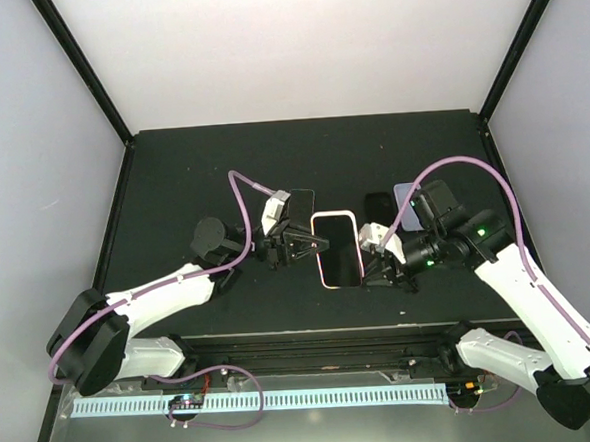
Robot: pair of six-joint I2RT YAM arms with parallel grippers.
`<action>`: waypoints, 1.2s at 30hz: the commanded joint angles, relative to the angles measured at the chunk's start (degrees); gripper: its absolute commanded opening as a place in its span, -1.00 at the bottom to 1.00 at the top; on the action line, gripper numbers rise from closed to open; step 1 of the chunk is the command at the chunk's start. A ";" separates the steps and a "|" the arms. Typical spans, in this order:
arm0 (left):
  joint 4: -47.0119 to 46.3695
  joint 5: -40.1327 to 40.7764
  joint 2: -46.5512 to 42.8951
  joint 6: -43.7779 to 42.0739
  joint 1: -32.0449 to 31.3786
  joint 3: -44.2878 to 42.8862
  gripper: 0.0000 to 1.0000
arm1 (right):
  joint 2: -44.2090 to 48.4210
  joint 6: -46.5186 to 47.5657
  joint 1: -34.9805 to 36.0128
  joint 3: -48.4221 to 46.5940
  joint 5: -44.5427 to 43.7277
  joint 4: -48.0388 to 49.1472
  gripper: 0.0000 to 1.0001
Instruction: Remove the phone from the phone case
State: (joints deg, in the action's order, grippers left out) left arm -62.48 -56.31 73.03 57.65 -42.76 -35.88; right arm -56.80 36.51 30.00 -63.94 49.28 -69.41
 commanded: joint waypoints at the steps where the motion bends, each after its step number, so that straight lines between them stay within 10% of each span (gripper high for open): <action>1: -8.26 -6.53 -2.95 4.06 -2.70 -1.11 -0.97 | -2.75 -6.05 -4.09 1.11 -3.06 16.19 -0.92; 36: -1.96 -4.38 4.87 -1.87 -3.80 1.25 -0.97 | -3.10 -26.69 -9.34 -3.28 13.05 28.66 0.08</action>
State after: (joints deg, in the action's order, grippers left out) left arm -67.96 -50.33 75.55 56.42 -42.13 -35.14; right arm -58.98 14.31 21.21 -63.02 58.39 -55.44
